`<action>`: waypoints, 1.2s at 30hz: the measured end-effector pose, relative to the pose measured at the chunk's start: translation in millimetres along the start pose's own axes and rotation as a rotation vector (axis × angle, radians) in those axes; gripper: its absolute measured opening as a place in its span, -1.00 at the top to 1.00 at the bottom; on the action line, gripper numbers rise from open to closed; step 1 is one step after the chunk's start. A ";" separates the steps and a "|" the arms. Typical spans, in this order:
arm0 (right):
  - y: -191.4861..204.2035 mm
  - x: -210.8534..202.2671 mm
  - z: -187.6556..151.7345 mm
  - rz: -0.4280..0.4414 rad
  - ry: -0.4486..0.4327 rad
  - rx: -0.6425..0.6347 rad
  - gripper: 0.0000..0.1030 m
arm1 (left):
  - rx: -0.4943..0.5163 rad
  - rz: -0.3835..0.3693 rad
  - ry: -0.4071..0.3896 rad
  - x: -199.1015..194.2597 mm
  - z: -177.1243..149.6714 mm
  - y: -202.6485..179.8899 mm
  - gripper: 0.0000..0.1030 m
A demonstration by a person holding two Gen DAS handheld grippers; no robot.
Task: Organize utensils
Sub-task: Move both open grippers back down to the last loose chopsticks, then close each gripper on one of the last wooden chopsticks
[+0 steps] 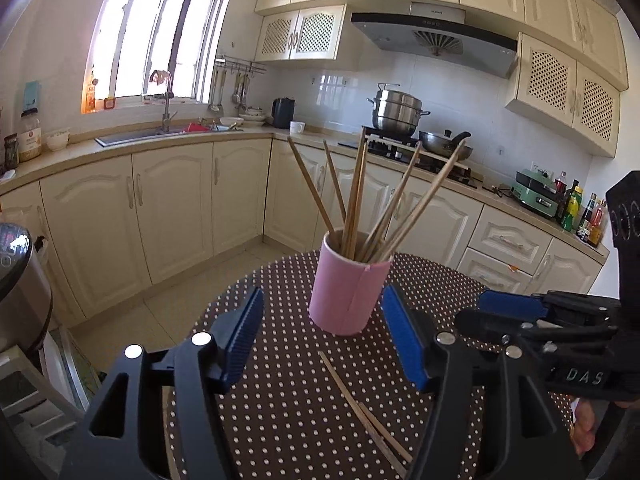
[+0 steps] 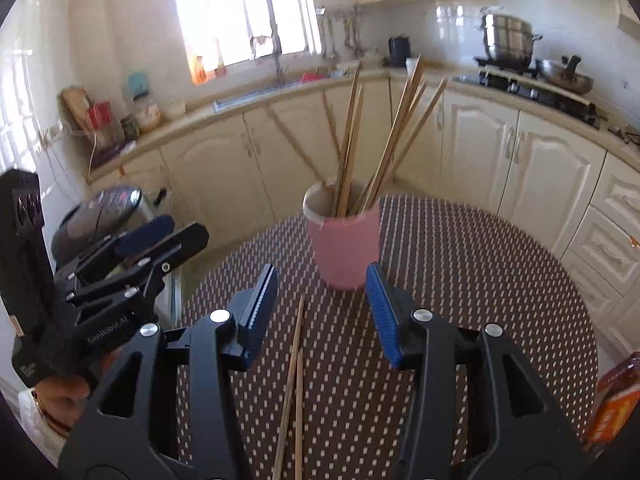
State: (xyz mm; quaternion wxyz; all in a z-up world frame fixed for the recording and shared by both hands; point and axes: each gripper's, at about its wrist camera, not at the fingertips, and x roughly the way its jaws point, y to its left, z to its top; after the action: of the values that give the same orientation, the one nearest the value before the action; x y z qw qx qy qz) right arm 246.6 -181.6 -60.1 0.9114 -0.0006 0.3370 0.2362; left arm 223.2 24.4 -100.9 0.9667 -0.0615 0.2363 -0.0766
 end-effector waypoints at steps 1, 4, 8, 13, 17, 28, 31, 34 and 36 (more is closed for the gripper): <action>2.5 5.2 -5.5 0.001 0.038 -0.011 0.11 | -0.002 0.002 0.021 0.8 -7.5 -0.6 -0.19; 9.9 19.9 -26.4 -0.001 0.143 -0.047 0.11 | 0.001 0.005 0.065 2.0 -23.6 -2.9 -0.19; 15.1 33.9 -48.4 -0.004 0.240 -0.068 0.11 | 0.002 0.014 0.125 4.6 -44.3 -5.1 -0.19; 19.7 53.7 -72.9 -0.014 0.359 -0.092 0.11 | 0.009 0.031 0.197 8.5 -61.3 -5.7 -0.19; 19.5 69.1 -88.8 -0.024 0.436 -0.103 0.30 | 0.008 0.045 0.239 11.1 -69.8 -3.2 -0.19; 37.0 88.4 -92.6 -0.071 0.472 -0.165 0.42 | 0.008 0.071 0.332 26.8 -80.3 -3.6 -0.19; 46.5 91.8 -91.5 -0.069 0.477 -0.186 0.53 | 0.014 0.075 0.349 30.7 -80.0 -5.0 -0.19; 46.6 94.0 -91.5 -0.066 0.478 -0.196 0.68 | 0.016 0.077 0.366 34.3 -79.8 -7.0 -0.19; 43.0 94.1 -90.1 -0.065 0.478 -0.192 0.83 | 0.019 0.072 0.380 37.5 -80.2 -9.7 -0.19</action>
State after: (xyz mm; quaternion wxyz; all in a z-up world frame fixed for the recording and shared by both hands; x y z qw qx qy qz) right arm 235.0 -117.4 -180.7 0.8087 -0.1541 0.5187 0.2307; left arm 217.6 1.6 -186.9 0.9074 -0.0283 0.4159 -0.0545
